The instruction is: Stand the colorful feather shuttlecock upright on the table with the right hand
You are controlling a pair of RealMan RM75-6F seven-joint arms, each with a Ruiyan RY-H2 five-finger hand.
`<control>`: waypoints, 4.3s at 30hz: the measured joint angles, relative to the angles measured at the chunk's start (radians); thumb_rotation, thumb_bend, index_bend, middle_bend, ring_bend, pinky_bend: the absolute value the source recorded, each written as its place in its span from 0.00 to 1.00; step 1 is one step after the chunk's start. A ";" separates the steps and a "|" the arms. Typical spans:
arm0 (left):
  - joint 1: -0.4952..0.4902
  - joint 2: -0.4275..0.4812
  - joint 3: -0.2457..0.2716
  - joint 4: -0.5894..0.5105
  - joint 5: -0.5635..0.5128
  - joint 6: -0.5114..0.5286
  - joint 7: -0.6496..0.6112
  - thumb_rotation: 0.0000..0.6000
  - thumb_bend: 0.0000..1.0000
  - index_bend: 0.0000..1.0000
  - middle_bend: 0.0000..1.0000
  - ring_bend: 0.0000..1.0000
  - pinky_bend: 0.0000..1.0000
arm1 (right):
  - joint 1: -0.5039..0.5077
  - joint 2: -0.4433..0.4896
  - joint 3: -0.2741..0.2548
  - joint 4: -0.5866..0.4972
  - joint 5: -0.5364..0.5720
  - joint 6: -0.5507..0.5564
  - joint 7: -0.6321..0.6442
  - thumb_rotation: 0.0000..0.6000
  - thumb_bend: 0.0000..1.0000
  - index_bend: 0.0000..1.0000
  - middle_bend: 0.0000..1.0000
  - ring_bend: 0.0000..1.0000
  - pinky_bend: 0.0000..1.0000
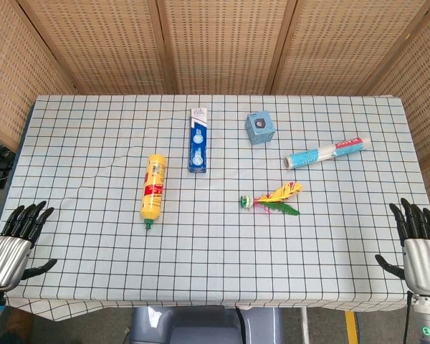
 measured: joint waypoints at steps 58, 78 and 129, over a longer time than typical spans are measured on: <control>-0.078 -0.122 -0.071 0.093 -0.157 -0.132 0.089 1.00 0.00 0.00 0.00 0.00 0.00 | 0.675 -0.595 0.001 1.023 -0.024 -0.609 0.265 1.00 0.47 0.50 0.03 0.00 0.00; -0.082 -0.120 -0.062 0.085 -0.146 -0.127 0.086 1.00 0.00 0.00 0.00 0.00 0.00 | 0.673 -0.644 -0.033 1.139 -0.030 -0.598 0.295 1.00 0.48 0.49 0.03 0.00 0.00; -0.079 -0.067 -0.035 0.049 -0.105 -0.108 0.016 1.00 0.00 0.00 0.00 0.00 0.00 | 0.715 -0.293 -0.008 0.569 -0.090 -0.365 0.004 1.00 0.66 0.78 0.15 0.00 0.00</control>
